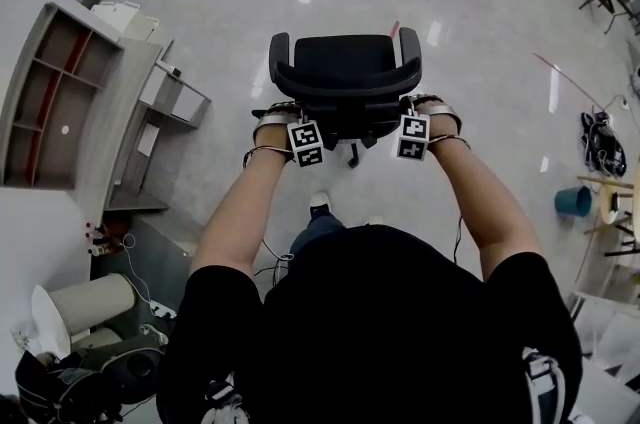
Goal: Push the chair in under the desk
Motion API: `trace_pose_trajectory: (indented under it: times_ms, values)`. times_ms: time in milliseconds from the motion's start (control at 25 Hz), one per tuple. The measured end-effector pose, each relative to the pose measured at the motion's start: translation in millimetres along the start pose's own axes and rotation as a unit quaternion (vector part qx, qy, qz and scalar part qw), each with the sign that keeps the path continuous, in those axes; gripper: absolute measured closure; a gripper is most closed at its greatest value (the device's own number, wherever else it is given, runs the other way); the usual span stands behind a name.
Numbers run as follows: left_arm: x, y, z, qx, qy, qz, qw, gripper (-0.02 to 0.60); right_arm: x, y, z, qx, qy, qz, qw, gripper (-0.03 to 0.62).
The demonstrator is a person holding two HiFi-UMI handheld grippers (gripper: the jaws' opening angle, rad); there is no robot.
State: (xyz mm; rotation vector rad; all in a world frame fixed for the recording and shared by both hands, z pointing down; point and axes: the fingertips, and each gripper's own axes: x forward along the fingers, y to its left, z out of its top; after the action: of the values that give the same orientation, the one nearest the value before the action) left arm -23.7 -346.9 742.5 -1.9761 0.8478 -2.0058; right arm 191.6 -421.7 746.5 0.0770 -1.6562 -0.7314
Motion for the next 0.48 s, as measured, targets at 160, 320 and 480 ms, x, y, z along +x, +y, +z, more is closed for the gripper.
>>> trace_pose_trajectory:
  times_ms: [160, 320, 480]
  values:
    - [-11, -16, -27, -0.034, 0.021, 0.005, 0.9992, 0.5, 6, -3, 28, -0.037, -0.021, -0.004, 0.999, 0.514]
    - [-21, -29, -60, -0.068, 0.042, 0.008, 0.9967, 0.499, 14, -10, 63, -0.072, -0.038, -0.005, 0.997, 0.514]
    - [-29, -40, -90, -0.099, 0.06, 0.014, 0.9932, 0.499, 18, -16, 97, -0.102, -0.055, -0.004, 0.993, 0.514]
